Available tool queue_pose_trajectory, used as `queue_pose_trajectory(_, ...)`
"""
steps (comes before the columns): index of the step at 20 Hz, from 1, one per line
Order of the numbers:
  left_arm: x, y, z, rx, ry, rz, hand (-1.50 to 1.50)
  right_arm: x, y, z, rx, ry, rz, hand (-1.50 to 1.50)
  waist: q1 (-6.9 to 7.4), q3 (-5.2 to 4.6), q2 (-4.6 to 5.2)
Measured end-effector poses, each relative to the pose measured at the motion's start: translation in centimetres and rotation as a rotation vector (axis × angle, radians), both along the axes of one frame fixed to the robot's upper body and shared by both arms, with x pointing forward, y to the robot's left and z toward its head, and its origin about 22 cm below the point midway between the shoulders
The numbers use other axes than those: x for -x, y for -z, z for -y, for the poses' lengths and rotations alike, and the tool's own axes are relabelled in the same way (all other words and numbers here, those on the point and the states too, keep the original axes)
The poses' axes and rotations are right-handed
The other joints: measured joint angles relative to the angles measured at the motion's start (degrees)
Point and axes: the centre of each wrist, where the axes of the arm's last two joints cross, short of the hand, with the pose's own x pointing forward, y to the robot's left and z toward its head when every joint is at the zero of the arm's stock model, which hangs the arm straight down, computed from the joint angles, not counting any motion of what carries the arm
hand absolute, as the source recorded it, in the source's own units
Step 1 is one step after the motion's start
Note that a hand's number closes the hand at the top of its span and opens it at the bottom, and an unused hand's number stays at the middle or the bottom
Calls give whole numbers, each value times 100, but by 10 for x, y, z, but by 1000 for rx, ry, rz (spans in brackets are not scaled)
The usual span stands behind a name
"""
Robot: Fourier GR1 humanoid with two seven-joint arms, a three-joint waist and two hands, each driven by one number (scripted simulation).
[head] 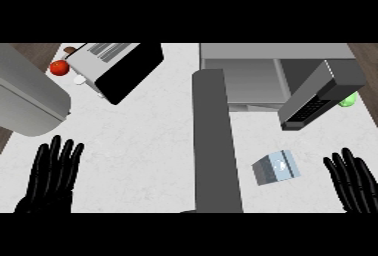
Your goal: Pick up the milk, place it into the microwave and close the microwave
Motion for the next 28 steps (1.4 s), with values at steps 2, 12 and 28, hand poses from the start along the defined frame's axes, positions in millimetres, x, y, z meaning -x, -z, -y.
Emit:
queue_pose_trajectory(2,5,-1,-2,5,2,0,-150,6,15,-2,-12,2,-18,-150,-5,0,-2)
queue_pose_trajectory(12,24,18,-9,7,-1,3,-150,-21,76,-6,-26,75,-61,-150,27,0,6)
queue_pose_trajectory(28,38,27,-11,6,-5,-4,-150,-47,175,34,27,198,-98,-150,32,1,10)
